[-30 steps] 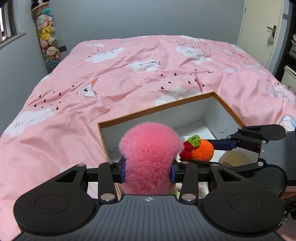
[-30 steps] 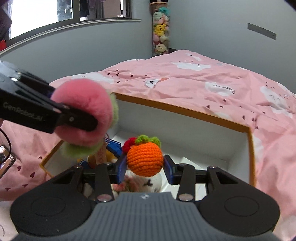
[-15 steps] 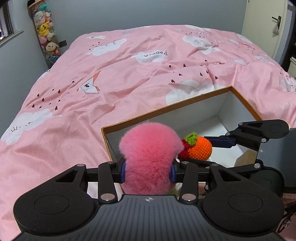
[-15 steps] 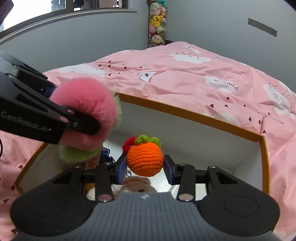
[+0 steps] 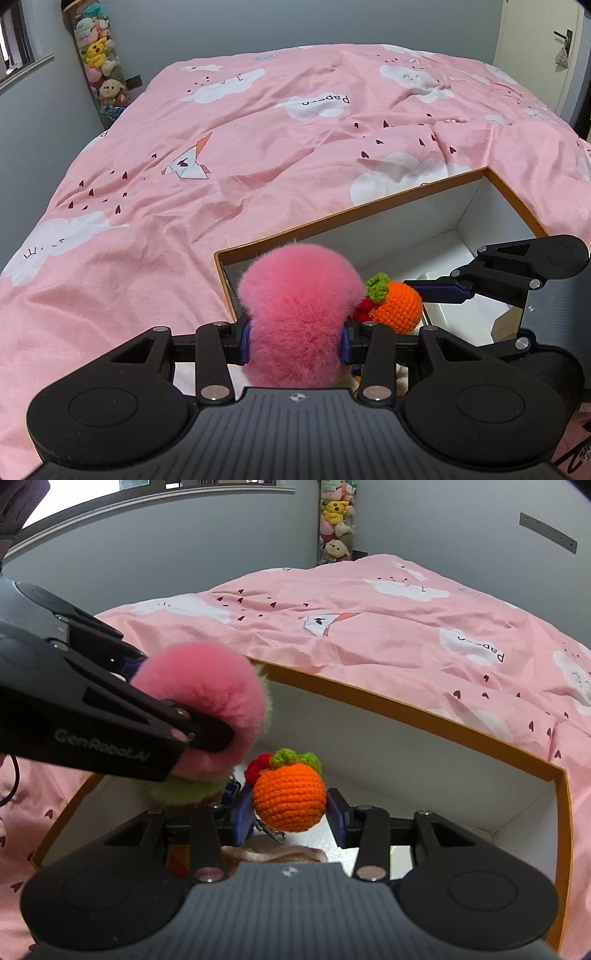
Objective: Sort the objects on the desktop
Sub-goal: 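Lift the pompom and orange fruit and carry both over the orange box, then lower both items into the orange box and open both tools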
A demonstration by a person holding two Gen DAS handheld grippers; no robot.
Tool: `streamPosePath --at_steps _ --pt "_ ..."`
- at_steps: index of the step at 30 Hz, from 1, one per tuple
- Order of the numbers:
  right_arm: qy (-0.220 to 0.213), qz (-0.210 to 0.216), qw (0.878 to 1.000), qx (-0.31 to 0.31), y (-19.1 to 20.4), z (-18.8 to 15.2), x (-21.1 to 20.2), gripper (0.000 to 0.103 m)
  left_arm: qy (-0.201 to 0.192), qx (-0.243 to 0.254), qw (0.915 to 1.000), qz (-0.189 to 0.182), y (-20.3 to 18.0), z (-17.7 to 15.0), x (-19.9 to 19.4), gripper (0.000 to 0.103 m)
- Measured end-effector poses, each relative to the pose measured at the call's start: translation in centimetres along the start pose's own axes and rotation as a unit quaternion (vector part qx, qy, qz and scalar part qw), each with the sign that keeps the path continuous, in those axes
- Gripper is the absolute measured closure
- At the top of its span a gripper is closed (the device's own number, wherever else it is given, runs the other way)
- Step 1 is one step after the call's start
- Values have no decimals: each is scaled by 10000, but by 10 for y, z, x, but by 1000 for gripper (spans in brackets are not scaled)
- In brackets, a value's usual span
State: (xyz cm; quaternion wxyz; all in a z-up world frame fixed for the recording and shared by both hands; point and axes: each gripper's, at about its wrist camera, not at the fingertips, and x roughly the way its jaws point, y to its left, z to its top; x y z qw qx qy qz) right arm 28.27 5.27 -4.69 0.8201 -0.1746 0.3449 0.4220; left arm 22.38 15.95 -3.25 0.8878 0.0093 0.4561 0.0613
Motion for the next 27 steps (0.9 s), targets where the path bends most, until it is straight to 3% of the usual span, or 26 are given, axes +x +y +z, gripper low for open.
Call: streamPosePath --at_steps 12,19,27 --pt "208 -46 9997 84 -3 1 8 58 -53 14 10000 33 0 0 -1 53" --pt "325 -62 9990 286 -9 0 11 57 -45 265 9996 38 -3 -4 -14 54" --pt "250 -122 9994 225 -5 0 9 53 63 714 9966 410 -7 -5 -32 54"
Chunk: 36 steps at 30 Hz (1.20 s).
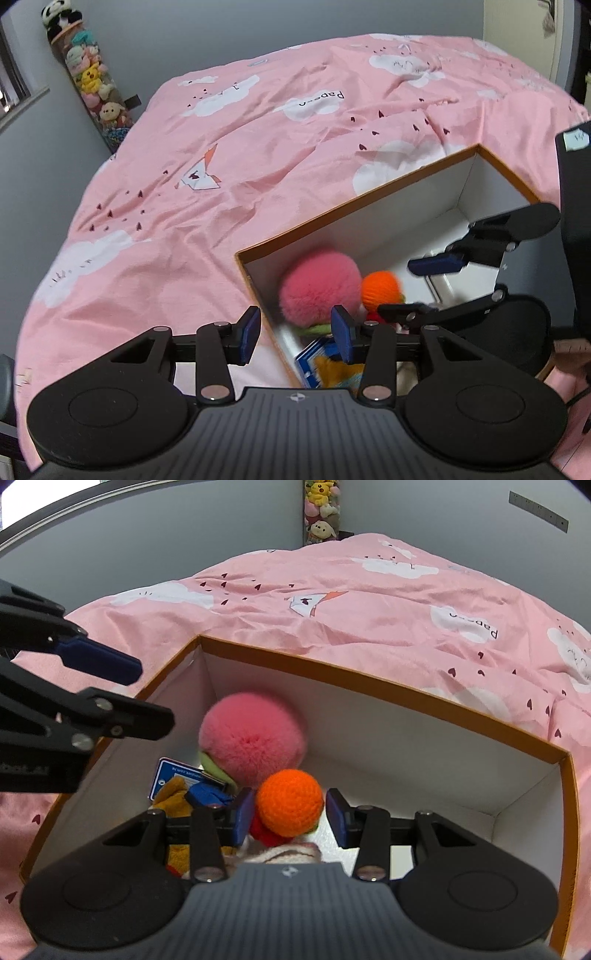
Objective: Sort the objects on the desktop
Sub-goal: 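Lower both items into the orange box and open both tools, then withdraw both tools toward the pink pouch and glittery grey box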
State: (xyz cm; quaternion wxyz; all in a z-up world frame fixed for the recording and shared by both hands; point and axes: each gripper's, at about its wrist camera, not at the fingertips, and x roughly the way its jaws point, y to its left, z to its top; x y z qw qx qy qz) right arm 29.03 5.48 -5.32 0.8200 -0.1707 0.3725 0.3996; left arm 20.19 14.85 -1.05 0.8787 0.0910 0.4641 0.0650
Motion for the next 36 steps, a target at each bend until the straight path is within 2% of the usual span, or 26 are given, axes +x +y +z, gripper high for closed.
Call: streamPosePath --at_steps 3,4,13,17,20,23,30,36 --pt "-98 -27 9999 0 1 -1 -5 41 38 199 9997 153 2 -1 -9 54" --pt "-118 -23 9999 17 0 0 -6 40 54 259 9994 202 3 -1 -12 54" --pt "-316 -93 9992 219 5 -4 -23 37 275 1131 9914 604 5 -14 -38 54" --pt "-468 -226 9981 320 9 -13 -43 35 201 1342 9894 514 -3 -33 -48 54" --pt "-631 -369 9965 409 10 -24 -64 28 147 1314 9905 379 -9 -52 -53 54" --pt "-760 -378 9948 558 8 -39 -83 25 33 1167 9927 296 -14 -69 -61 54" --pt "-846 -587 9918 758 8 -77 -116 25 -237 326 9991 166 -15 -94 -84 53" --pt "-706 -545 9929 784 14 -108 -136 25 -459 -70 9983 -365 -30 -115 -108 54"
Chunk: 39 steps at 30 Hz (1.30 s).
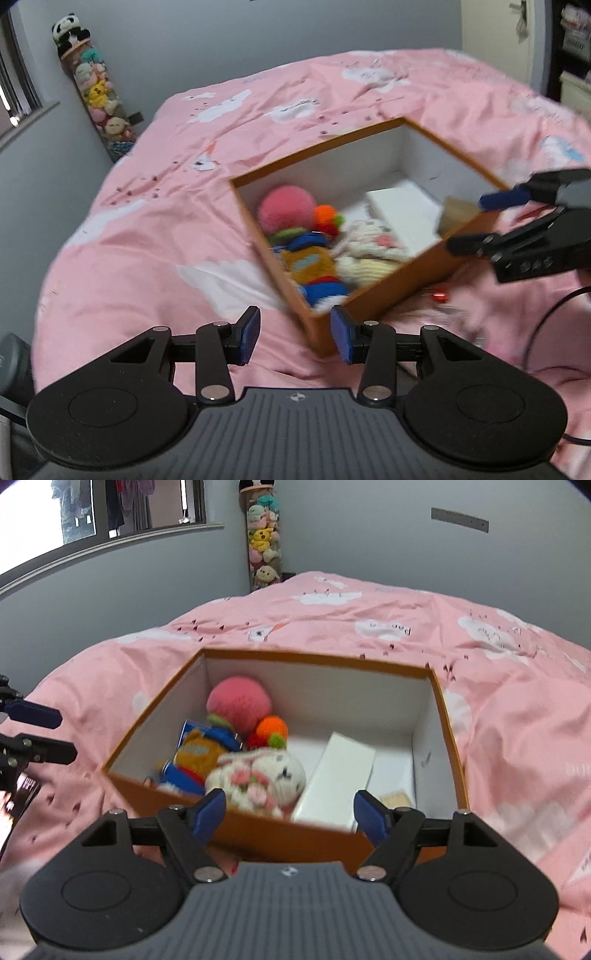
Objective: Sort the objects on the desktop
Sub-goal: 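Withdraw both tools toward the pink pouch and glittery grey box, then grasp the glittery grey box with the left tool while the right tool approaches the pink pouch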
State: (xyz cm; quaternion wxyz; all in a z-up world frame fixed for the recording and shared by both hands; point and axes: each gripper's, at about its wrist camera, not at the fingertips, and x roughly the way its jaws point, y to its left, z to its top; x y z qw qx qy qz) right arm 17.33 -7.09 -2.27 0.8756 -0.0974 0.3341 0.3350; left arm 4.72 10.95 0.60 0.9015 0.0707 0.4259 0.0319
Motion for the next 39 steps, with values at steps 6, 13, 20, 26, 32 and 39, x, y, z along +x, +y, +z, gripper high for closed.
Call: streamPosePath --at_steps 6,13,20,26,32,39 --pt "262 118 9995 132 -1 -24 -20 25 38 -209 9969 -751 -19 -19 -17 53" --pt "577 144 9974 415 -6 -50 -30 25 625 -329 9882 -1363 -42 -35 -16 46" --pt "1058 395 9912 692 -4 -71 -29 29 1331 -504 9805 -1358 -55 -51 -5 46" --pt "1428 560 9824 1065 -9 -81 -20 38 1645 -746 9735 -1404 -58 -61 6 46" --pt "1722 728 9745 1242 -11 -90 -9 40 1712 -939 9700 -1446 -60 -64 12 61" --pt "1984 757 9683 1316 -12 -97 2 40 1616 -1038 9711 -1415 -67 -66 17 66"
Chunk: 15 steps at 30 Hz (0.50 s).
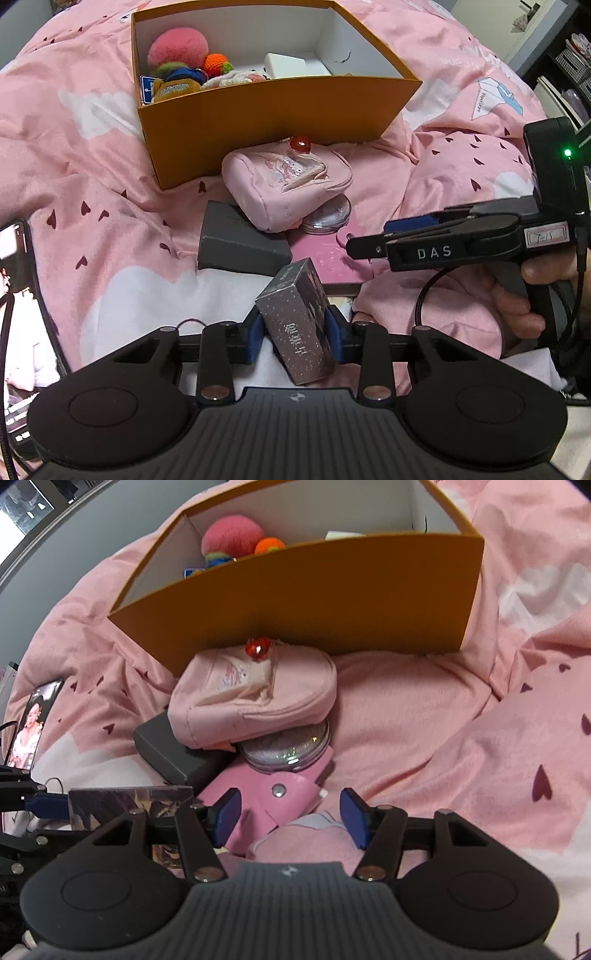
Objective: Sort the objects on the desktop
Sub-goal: 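Grasp the glittery grey box with the left tool while the right tool approaches the pink pouch, then close the right tool on the pink pouch strap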
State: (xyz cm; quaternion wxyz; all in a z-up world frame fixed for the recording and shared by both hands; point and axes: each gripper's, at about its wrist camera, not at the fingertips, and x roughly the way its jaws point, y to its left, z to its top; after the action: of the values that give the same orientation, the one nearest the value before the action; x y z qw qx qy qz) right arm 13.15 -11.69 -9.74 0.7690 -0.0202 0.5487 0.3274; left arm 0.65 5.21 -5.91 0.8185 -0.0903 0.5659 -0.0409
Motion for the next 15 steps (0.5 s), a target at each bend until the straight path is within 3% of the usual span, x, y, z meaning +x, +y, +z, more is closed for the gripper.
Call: streamPosePath --at_steps 4,15 --pt "-60 4 10000 -53 0 0 0 40 -168 109 9998 -47 -5 -2 -2 72" --pt "-348 111 9988 336 -16 14 -5 45 -548 161 9984 -27 -3 6 -26 76"
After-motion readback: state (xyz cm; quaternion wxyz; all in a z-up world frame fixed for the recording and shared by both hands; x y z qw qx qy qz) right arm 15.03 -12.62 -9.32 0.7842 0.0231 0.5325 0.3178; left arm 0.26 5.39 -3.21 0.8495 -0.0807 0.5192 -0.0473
